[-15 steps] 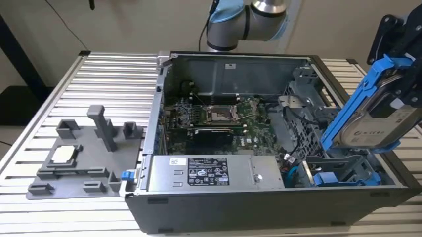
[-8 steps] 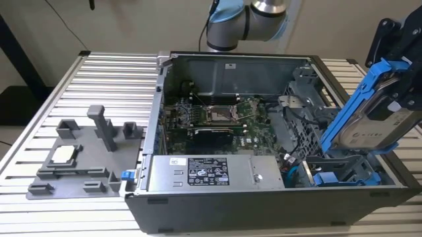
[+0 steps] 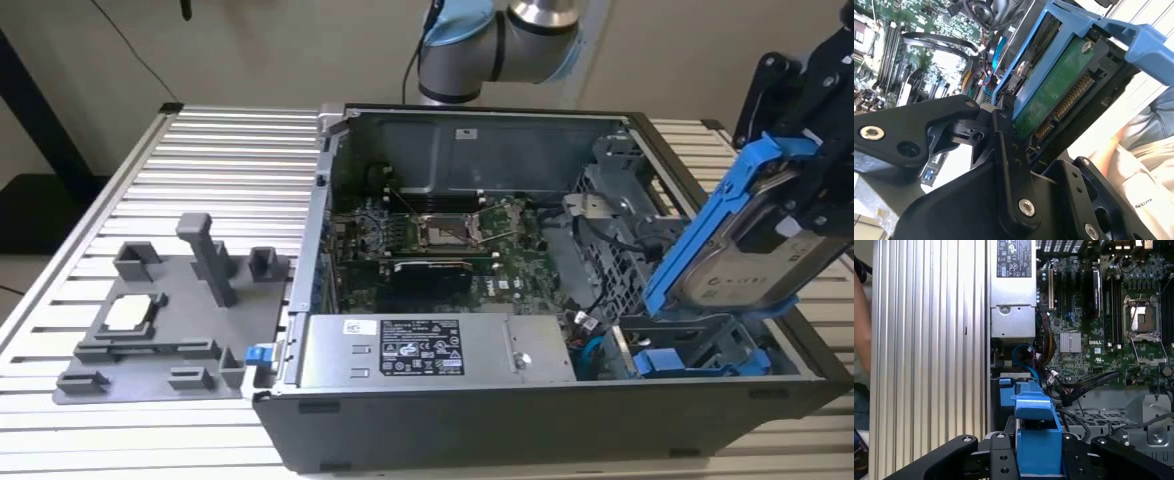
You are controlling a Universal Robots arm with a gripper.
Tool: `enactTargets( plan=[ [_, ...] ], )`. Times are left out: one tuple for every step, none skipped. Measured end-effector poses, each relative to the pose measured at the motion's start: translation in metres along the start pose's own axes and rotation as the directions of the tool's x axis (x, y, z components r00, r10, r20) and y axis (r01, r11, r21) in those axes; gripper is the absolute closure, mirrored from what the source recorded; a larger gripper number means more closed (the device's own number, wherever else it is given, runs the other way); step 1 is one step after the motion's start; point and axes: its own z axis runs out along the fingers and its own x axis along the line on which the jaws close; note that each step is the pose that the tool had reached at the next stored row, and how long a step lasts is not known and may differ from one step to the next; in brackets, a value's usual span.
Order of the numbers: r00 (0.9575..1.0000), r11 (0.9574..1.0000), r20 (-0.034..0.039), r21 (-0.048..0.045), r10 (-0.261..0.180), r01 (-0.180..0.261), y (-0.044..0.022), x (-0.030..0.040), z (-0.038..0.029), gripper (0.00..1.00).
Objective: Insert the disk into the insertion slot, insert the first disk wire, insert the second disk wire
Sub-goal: 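Insert the disk into the insertion slot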
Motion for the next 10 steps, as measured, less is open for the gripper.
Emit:
enactTargets(
  plan=[
    [1.0000, 1.0000, 0.0000, 0.0000, 0.000, 0.000, -0.0002, 0.0000, 0.0018, 0.67],
    [1.0000, 1.0000, 0.0000, -0.0003, 0.000, 0.000, -0.0004, -0.0001, 0.0036, 0.67],
    [1.0000, 1.0000, 0.0000, -0.0006, 0.000, 0.000, -0.0006, -0.0001, 0.0053, 0.67],
    [1.0000, 1.0000, 0.0000, -0.0013, 0.000, 0.000, -0.0007, -0.0001, 0.0069, 0.67],
    [1.0000, 1.0000, -0.0001, -0.0035, 0.000, 0.000, -0.0010, -0.0001, 0.0080, 0.67],
    [1.0000, 0.9999, 0.0000, -0.0105, 0.000, 0.000, -0.0013, -0.0001, 0.0087, 0.67],
    [1.0000, 0.9998, -0.0002, -0.0191, 0.000, 0.000, -0.0016, -0.0001, 0.0094, 0.67],
    [1.0000, 0.9997, -0.0005, -0.0236, 0.000, 0.000, -0.0021, -0.0001, 0.0103, 0.67],
    [1.0000, 0.9997, -0.0004, -0.0250, 0.000, 0.000, -0.0025, -0.0001, 0.0119, 0.67],
    [1.0000, 0.9997, -0.0004, -0.0260, 0.000, 0.000, -0.0030, -0.0001, 0.0135, 0.67]
  ],
)
